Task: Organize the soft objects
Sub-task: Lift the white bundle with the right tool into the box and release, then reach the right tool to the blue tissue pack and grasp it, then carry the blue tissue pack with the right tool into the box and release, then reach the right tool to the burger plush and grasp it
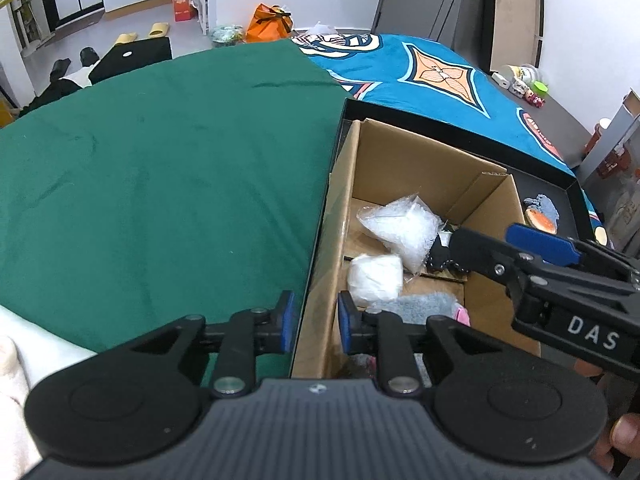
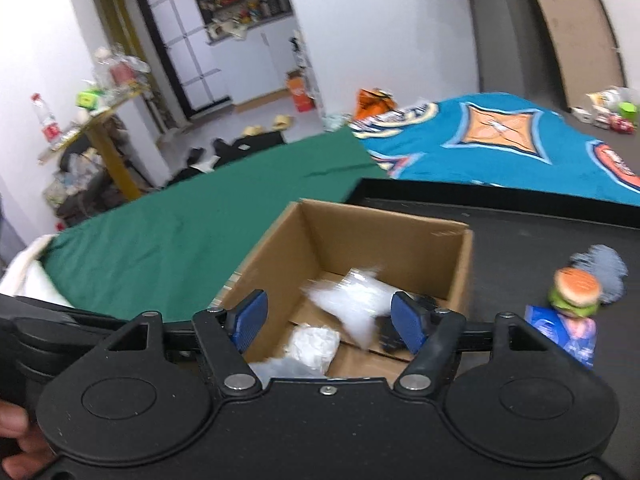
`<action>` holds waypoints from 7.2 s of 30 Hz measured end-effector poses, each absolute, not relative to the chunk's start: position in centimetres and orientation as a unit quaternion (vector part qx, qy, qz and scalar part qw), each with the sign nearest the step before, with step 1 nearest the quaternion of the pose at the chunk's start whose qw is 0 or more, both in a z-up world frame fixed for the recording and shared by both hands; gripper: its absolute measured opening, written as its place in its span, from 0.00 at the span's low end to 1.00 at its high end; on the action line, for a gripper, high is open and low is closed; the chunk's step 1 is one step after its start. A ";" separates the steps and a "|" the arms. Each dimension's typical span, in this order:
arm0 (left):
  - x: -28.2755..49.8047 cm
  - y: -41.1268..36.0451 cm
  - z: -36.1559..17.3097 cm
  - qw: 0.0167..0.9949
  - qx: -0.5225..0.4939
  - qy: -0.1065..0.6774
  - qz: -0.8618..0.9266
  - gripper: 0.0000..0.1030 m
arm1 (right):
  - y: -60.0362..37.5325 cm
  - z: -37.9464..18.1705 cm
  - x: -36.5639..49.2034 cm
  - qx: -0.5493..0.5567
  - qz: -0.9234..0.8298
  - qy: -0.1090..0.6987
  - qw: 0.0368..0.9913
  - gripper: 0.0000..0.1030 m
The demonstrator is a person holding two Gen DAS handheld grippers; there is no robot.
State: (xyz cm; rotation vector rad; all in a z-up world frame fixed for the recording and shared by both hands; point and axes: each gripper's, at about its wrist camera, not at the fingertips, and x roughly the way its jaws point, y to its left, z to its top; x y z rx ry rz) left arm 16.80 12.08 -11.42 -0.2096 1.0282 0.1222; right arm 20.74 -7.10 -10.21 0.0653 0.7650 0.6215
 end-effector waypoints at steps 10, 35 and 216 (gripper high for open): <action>17.3 10.7 -11.0 0.864 -0.076 0.494 0.067 0.34 | -8.9 -10.5 20.7 0.015 0.242 0.375 0.895 0.66; 20.3 7.7 -12.1 0.854 -0.017 0.507 0.114 0.46 | -16.3 -14.2 24.8 0.068 0.095 0.408 0.906 0.79; 23.4 6.5 -14.3 0.832 0.003 0.538 0.136 0.49 | -18.1 -19.0 29.7 0.074 0.081 0.438 0.892 0.36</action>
